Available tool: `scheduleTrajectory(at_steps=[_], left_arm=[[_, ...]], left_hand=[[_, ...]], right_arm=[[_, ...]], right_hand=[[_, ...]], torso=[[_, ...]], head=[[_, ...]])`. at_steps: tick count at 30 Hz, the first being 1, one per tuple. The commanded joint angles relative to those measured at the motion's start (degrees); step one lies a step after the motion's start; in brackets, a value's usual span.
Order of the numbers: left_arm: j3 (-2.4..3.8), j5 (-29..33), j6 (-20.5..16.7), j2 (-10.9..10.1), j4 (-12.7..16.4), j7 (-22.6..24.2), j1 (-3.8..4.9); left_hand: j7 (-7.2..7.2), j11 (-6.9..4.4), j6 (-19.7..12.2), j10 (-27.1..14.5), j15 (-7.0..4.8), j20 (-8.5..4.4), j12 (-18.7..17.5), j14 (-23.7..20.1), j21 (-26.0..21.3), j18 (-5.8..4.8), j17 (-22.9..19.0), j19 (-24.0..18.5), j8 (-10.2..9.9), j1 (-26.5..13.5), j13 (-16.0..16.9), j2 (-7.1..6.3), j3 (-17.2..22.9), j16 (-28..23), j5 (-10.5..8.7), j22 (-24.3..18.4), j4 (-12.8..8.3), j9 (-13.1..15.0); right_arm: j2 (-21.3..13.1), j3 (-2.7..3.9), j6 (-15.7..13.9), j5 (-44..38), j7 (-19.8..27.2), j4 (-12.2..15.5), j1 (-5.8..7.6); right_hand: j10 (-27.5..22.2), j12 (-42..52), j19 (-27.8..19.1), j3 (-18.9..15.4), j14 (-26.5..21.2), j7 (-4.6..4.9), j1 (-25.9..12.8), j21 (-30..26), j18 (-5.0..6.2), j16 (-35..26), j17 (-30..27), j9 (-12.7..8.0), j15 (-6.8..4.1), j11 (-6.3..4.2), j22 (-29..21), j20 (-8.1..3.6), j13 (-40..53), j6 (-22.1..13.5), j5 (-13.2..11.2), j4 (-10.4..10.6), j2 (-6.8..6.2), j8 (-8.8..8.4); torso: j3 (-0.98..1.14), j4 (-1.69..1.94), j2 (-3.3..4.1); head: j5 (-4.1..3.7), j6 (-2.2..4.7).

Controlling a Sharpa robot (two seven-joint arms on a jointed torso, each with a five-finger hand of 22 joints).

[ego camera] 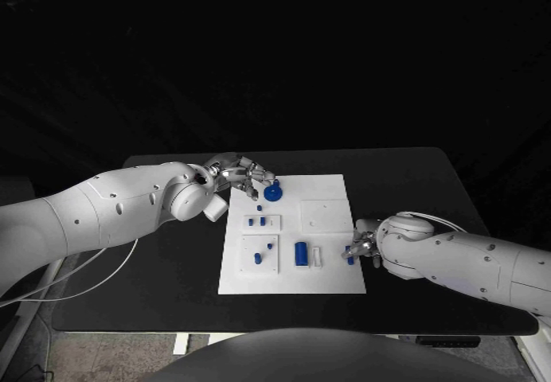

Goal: Assemble the parts on the task board

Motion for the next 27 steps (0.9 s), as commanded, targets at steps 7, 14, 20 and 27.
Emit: scheduleTrajectory(at_steps=[7,14,20,27], left_arm=[[0.04,-0.1,1.0,0.1,0.2,0.1,0.07],[0.04,-0.2,1.0,0.1,0.3,0.0,0.09],[0.04,-0.2,1.0,0.1,0.3,-0.1,0.09],[0.04,-0.2,1.0,0.1,0.4,-0.1,0.10]], left_hand=[[0.01,0.10,-0.6,-0.3,-0.04,0.03,0.2,0.3,0.2,0.15,0.1,-0.1,0.2,0.3,0.0,0.25,-0.3,-0.2,-0.24,-0.1,-0.1,0.1],[0.01,0.10,-0.6,-0.3,-0.03,0.03,0.2,0.3,0.2,0.14,0.1,-0.2,0.3,0.4,0.0,0.24,-0.3,-0.2,-0.24,-0.1,0.0,0.1],[0.01,0.10,-0.6,-0.3,-0.03,0.03,0.2,0.3,0.2,0.14,0.1,-0.2,0.3,0.4,0.0,0.24,-0.3,-0.2,-0.24,-0.1,0.0,0.1],[0.01,0.10,-0.6,-0.3,-0.03,0.03,0.2,0.3,0.2,0.14,0.1,-0.2,0.3,0.4,0.0,0.24,-0.3,-0.2,-0.24,-0.1,0.0,0.1]], right_arm=[[0.7,-0.50,4.1,-0.1,-0.7,-0.9,-0.81],[0.9,-0.51,4.6,1.7,-1.4,-1.4,-0.82],[0.9,-0.52,4.3,2.9,-1.8,-1.9,-0.82],[0.4,-0.51,1.9,4.3,-1.8,-1.6,-0.81]], right_hand=[[-0.3,-0.1,-0.4,2.4,0.2,0.03,2.1,0.4,0.40,-0.1,0.0,-15.7,0.20,0.02,0.2,0.15,0.1,0.0,0.2,-4.0,1.99,-0.68],[-1.0,-0.1,-1.2,4.9,0.0,0.44,-0.5,1.4,1.02,0.1,-0.3,-18.3,0.43,0.27,1.4,0.49,-0.5,-0.1,5.1,-10.3,4.21,-0.62],[-1.1,-0.2,-1.6,5.2,-0.1,0.71,1.4,1.9,1.27,0.1,-0.4,-18.0,0.39,0.30,2.1,0.40,-0.7,0.2,8.0,-12.4,5.16,-0.55],[-0.8,-0.3,-2.3,6.5,0.1,0.91,0.1,3.1,1.73,0.4,-0.4,-19.3,0.41,0.30,3.9,0.50,-1.0,0.4,12.7,-13.1,4.75,-0.64]], torso=[[0.00,0.05,-0.02],[0.03,-0.03,-0.04],[0.05,-0.02,-0.04],[0.04,-0.06,-0.02]], head=[[0.02,0.00],[0.13,0.00],[0.14,0.00],[0.09,0.00]])
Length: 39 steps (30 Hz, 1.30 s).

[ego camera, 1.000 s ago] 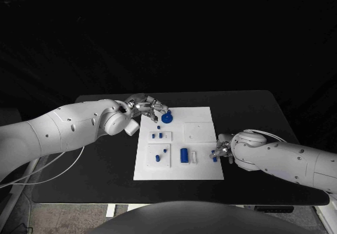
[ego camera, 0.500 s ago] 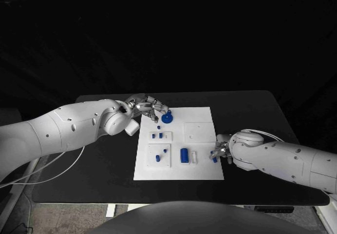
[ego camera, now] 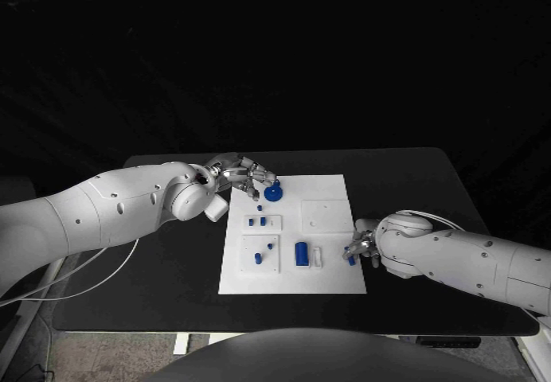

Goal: Assemble the parts on the task board

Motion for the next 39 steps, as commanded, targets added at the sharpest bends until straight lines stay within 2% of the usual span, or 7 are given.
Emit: scheduleTrajectory(at_steps=[1,4,11,18,22,28,39], left_arm=[[0.04,-0.2,0.8,0.0,0.2,0.2,0.07],[0.03,-0.2,0.8,0.0,0.2,0.2,0.07],[0.03,-0.3,0.9,0.0,0.2,0.2,0.07],[0.03,-0.3,0.9,-0.1,0.3,0.1,0.07],[0.03,-0.3,0.9,-0.1,0.3,0.1,0.07],[0.03,-0.3,1.0,-0.1,0.3,0.1,0.07],[0.03,-0.4,1.1,-0.1,0.3,0.0,0.12]], left_hand=[[0.00,0.10,-0.2,-0.3,-0.03,0.03,0.2,0.3,0.2,0.14,0.1,-0.2,0.3,0.4,0.0,0.24,-0.3,-0.2,-0.24,0.0,0.0,0.1],[0.00,0.10,-0.2,-0.3,-0.03,0.03,0.2,0.3,0.2,0.14,0.1,-0.2,0.3,0.4,0.0,0.24,-0.3,-0.2,-0.24,0.0,0.0,0.1],[0.00,0.10,-0.2,-0.3,-0.03,0.03,0.2,0.3,0.2,0.14,0.1,-0.2,0.3,0.4,0.0,0.24,-0.3,-0.2,-0.24,0.0,0.0,0.1],[0.00,0.09,-0.2,-0.2,-0.04,0.02,0.1,0.3,0.3,0.13,0.1,-0.2,0.3,0.6,0.0,0.20,-0.3,-0.3,-0.19,-0.1,0.0,0.1],[0.00,0.09,-0.2,-0.2,-0.04,0.02,0.1,0.3,0.3,0.13,0.1,-0.2,0.3,0.6,0.0,0.20,-0.3,-0.3,-0.19,-0.1,0.0,0.1],[0.00,0.09,-0.2,-0.2,-0.04,0.02,0.1,0.3,0.3,0.13,0.1,-0.2,0.3,0.6,0.0,0.20,-0.3,-0.3,-0.19,-0.1,0.0,0.1],[0.00,0.09,-0.2,-0.2,-0.04,0.02,0.1,0.3,0.3,0.13,0.1,-0.2,0.3,0.6,0.0,0.20,-0.3,-0.3,-0.19,-0.1,0.0,0.1]], right_arm=[[-0.6,-0.67,0.2,2.1,-1.7,-0.1,-0.94],[-1.2,-0.65,-2.0,3.9,-1.4,1.0,-0.77],[-2.1,-0.55,-7.0,10.8,-0.4,4.3,0.22],[-2.7,-0.42,-9.4,14.8,0.1,7.0,0.90],[-2.8,-0.27,-10.3,16.4,0.3,8.0,1.12],[-2.3,0.08,-10.0,18.6,0.6,8.5,1.26],[-0.2,0.19,-7.0,19.6,0.1,6.6,1.29]], right_hand=[[0.1,-0.1,-0.5,5.1,0.1,0.22,0.5,0.3,0.82,0.3,0.0,-24.1,0.37,-0.14,0.4,-0.16,-0.1,0.5,1.3,-4.1,0.82,-0.47],[0.2,-0.2,-0.4,4.7,0.2,0.01,-0.2,0.2,0.61,0.2,-0.1,-25.3,0.27,-0.24,0.4,-0.28,-0.4,1.0,2.0,-3.5,0.23,-0.44],[0.6,0.0,0.5,2.6,0.4,-0.44,-0.3,-0.6,0.20,0.4,0.2,-26.2,0.03,-0.50,-0.8,-0.51,-0.4,1.7,1.7,-2.0,-0.60,-0.47],[0.7,0.1,0.8,1.7,0.5,-0.55,-0.3,-0.8,0.09,0.4,0.3,-26.6,0.02,-0.52,-1.2,-0.55,-0.3,2.0,2.3,-1.5,-0.96,-0.44],[0.6,0.0,0.8,1.2,0.4,-0.59,-0.4,-0.9,0.05,0.3,0.2,-26.8,0.03,-0.53,-1.4,-0.54,-0.4,2.0,2.5,-1.2,-1.19,-0.45],[0.4,0.0,0.9,0.0,0.4,-0.53,-0.3,-1.2,-0.04,0.1,0.2,-27.5,0.08,-0.46,-1.8,-0.50,-0.4,1.9,3.0,-0.4,-1.41,-0.47],[0.0,0.1,0.8,-1.5,0.1,-0.43,-0.2,-1.5,-0.08,0.0,0.1,-28.2,0.23,-0.30,-2.3,-0.36,-0.3,1.6,2.6,0.3,-1.26,-0.46]], torso=[[-0.02,-0.05,0.00],[-0.02,0.00,-0.01],[-0.02,0.04,0.01],[-0.07,0.08,0.07],[-0.03,0.07,0.04],[0.00,0.09,0.08],[0.00,0.08,0.09]], head=[[-0.02,0.00],[0.04,0.00],[0.07,0.00],[0.21,0.00],[0.30,0.00],[0.45,0.00],[0.56,0.00]])
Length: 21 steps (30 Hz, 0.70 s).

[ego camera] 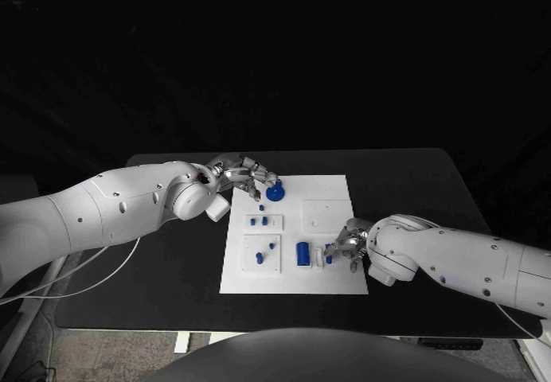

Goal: Assemble the parts on the task board

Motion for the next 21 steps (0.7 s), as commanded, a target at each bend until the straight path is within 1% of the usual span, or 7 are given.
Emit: scheduleTrajectory(at_steps=[1,5,7,10,17,21], left_arm=[[0.04,-0.2,1.0,0.1,0.1,0.2,0.10],[0.04,-0.2,1.1,0.2,0.1,0.2,0.13],[0.04,-0.3,1.1,0.2,0.1,0.2,0.14],[0.04,-0.3,1.2,0.3,0.1,0.2,0.14],[0.04,-0.3,1.3,0.3,0.1,0.2,0.14],[0.04,-0.3,1.3,0.4,0.1,0.1,0.15]], left_hand=[[0.00,0.09,-0.2,-0.2,-0.04,0.02,0.1,0.3,0.3,0.13,0.1,-0.2,0.3,0.6,0.0,0.20,-0.3,-0.3,-0.19,-0.1,0.0,0.1],[0.00,0.09,-0.2,-0.2,-0.04,0.02,0.1,0.3,0.3,0.13,0.1,-0.2,0.3,0.6,0.0,0.13,-0.3,-0.3,-0.21,-0.1,0.0,0.1],[0.00,0.09,-0.2,-0.2,-0.04,0.02,0.1,0.3,0.3,0.13,0.1,-0.2,0.3,0.6,0.0,0.13,-0.3,-0.3,-0.21,-0.1,0.0,0.1],[0.00,0.09,-0.2,-0.2,-0.04,0.02,0.1,0.3,0.3,0.13,0.1,-0.2,0.3,0.6,0.0,0.13,-0.3,-0.3,-0.21,-0.1,0.0,0.1],[0.00,0.09,-0.2,-0.2,-0.04,0.02,0.1,0.3,0.3,0.13,0.1,-0.2,0.3,0.6,0.0,0.13,-0.3,-0.3,-0.21,-0.1,0.0,0.1],[0.00,0.09,-0.2,-0.2,-0.04,0.02,0.1,0.3,0.3,0.13,0.1,-0.2,0.3,0.6,0.0,0.13,-0.3,-0.3,-0.21,-0.1,0.0,0.1]], right_arm=[[0.6,0.01,2.5,1.3,-0.1,-0.7,-0.01],[1.8,-0.01,4.0,1.3,-0.3,-2.1,-0.05],[2.5,-0.03,4.5,1.3,-0.4,-2.7,-0.14],[3.2,-0.05,4.7,0.9,-0.4,-3.5,-0.29],[4.5,-0.10,5.8,0.1,-0.6,-5.1,-0.57],[5.0,-0.14,6.4,0.0,-0.7,-5.6,-0.79]], right_hand=[[-0.4,0.0,0.3,-0.6,-0.1,0.13,0.0,-0.4,-0.07,-0.1,-0.1,-0.2,0.31,0.04,-0.1,0.10,0.0,0.1,-0.2,0.1,-0.24,-0.17],[-0.7,-0.1,0.2,-1.7,-0.2,0.17,0.1,-0.4,-0.07,-0.1,-0.1,-0.5,0.36,0.09,-0.3,0.16,-0.2,0.0,-0.1,0.2,0.11,-0.17],[-0.7,-0.2,0.2,-2.1,-0.2,0.16,0.2,-0.4,-0.08,-0.1,-0.1,-0.6,0.36,0.08,-0.3,0.15,-0.3,0.1,0.1,0.2,0.24,-0.17],[-0.7,-0.2,0.2,-2.5,-0.3,0.18,0.1,-0.4,-0.09,-0.1,-0.2,-0.7,0.37,0.12,-0.4,0.16,-0.3,0.0,0.3,0.2,0.39,-0.18],[-0.9,-0.2,0.2,-2.8,-0.3,0.18,-0.1,-0.4,-0.10,-0.1,-0.2,-0.8,0.39,0.13,-0.5,0.19,-0.5,0.0,0.1,0.3,0.49,-0.18],[-1.0,-0.4,0.2,-3.0,-0.3,0.20,-0.2,-0.5,-0.11,-0.1,-0.2,-0.8,0.41,0.15,-0.6,0.21,-0.7,-0.1,0.1,0.4,0.58,-0.17]], torso=[[0.02,-0.01,0.01],[0.03,0.06,0.05],[0.07,0.12,0.08],[0.12,0.09,0.05],[0.02,0.02,0.04],[0.05,-0.05,0.01]], head=[[0.03,0.00],[0.06,0.00],[0.06,0.00],[0.09,0.00],[0.25,0.00],[0.37,0.00]])
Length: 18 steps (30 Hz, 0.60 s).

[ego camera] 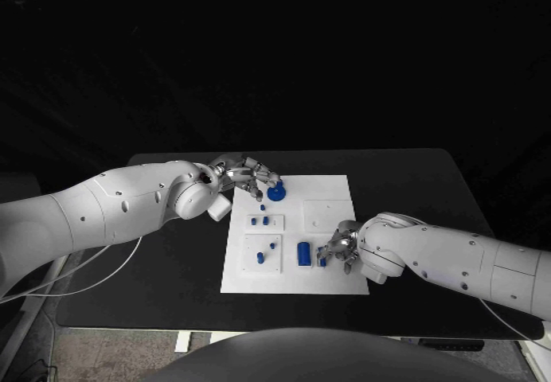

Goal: Assemble the parts on the task board

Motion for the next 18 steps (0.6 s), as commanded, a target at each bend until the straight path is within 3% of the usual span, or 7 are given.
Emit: scheduleTrajectory(at_steps=[1,18], left_arm=[[0.04,-0.2,0.9,0.2,0.1,0.2,0.08],[0.04,-0.2,1.1,0.2,0.1,0.2,0.12]], left_hand=[[0.00,0.09,-0.2,-0.2,-0.04,0.02,0.1,0.3,0.3,0.13,0.1,-0.2,0.3,0.6,0.0,0.13,-0.3,-0.3,-0.21,-0.1,0.0,0.1],[0.01,0.11,-0.3,-0.2,-0.03,0.03,0.0,0.3,0.3,0.13,0.1,-0.2,0.3,0.6,0.0,0.11,-0.4,-0.4,-0.24,-0.1,0.1,0.1]], right_arm=[[0.5,-0.06,2.5,-0.7,-0.3,-0.4,-0.29],[2.1,-0.08,2.4,-1.5,-0.3,-2.5,-1.12]], right_hand=[[-0.4,-0.2,0.2,-0.5,-0.2,0.20,-0.2,-0.2,-0.10,-0.1,-0.1,-0.1,0.26,-0.03,-0.1,0.21,-0.1,-0.1,0.0,0.1,0.62,-0.19],[-0.6,-0.3,0.2,-0.9,-0.3,0.24,-0.8,-0.3,-0.11,-0.2,-0.2,-0.3,0.32,0.03,-0.4,0.27,-0.3,-0.3,-0.7,0.7,0.80,-0.19]], torso=[[0.00,-0.08,-0.03],[0.00,-0.09,-0.01]], head=[[0.10,0.00],[0.32,0.00]])
